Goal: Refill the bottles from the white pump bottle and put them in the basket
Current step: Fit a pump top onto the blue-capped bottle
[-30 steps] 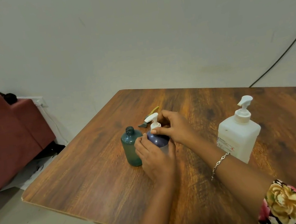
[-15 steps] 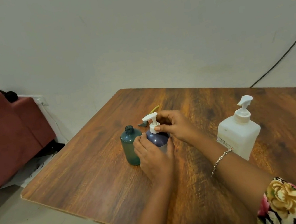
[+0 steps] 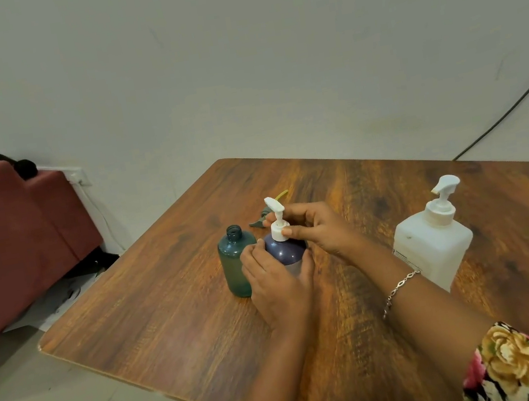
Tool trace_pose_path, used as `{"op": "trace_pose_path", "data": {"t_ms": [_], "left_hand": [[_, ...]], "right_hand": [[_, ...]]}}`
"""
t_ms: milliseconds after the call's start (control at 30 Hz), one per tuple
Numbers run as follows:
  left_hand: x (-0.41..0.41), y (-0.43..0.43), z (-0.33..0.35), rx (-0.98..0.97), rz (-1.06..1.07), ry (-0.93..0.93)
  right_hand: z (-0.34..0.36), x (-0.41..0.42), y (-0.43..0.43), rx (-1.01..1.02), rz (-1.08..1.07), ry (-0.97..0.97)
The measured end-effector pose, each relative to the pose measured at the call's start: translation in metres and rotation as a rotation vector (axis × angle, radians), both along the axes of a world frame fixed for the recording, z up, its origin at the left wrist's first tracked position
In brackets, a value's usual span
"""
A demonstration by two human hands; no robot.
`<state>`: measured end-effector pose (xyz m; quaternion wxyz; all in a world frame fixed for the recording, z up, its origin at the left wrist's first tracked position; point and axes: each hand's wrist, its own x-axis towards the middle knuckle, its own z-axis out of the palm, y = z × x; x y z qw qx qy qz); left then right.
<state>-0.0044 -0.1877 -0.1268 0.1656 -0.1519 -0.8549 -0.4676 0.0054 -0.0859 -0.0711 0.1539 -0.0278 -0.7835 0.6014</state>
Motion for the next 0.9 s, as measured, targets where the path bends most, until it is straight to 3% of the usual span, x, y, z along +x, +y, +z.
{"op": "trace_pose_path", "data": {"t_ms": [233, 467, 633, 800, 900], "left_hand": [[-0.001, 0.003, -0.003, 0.003, 0.005, 0.019], [-0.004, 0.001, -0.004, 0.013, 0.016, 0.057], [-0.002, 0.002, -0.004, 0.020, 0.013, 0.064], [-0.003, 0.002, -0.006, 0.009, 0.015, 0.053], [-0.003, 0.001, -0.006, 0.019, 0.009, 0.071]], "right_hand": [[-0.012, -0.009, -0.012, 0.030, -0.234, 0.003], [-0.020, 0.001, -0.011, -0.255, -0.048, 0.082], [-0.018, -0.001, -0.010, -0.193, -0.104, 0.088], [-0.023, -0.011, -0.015, 0.032, -0.231, 0.081], [-0.022, -0.005, -0.013, -0.083, -0.158, 0.086]]}}
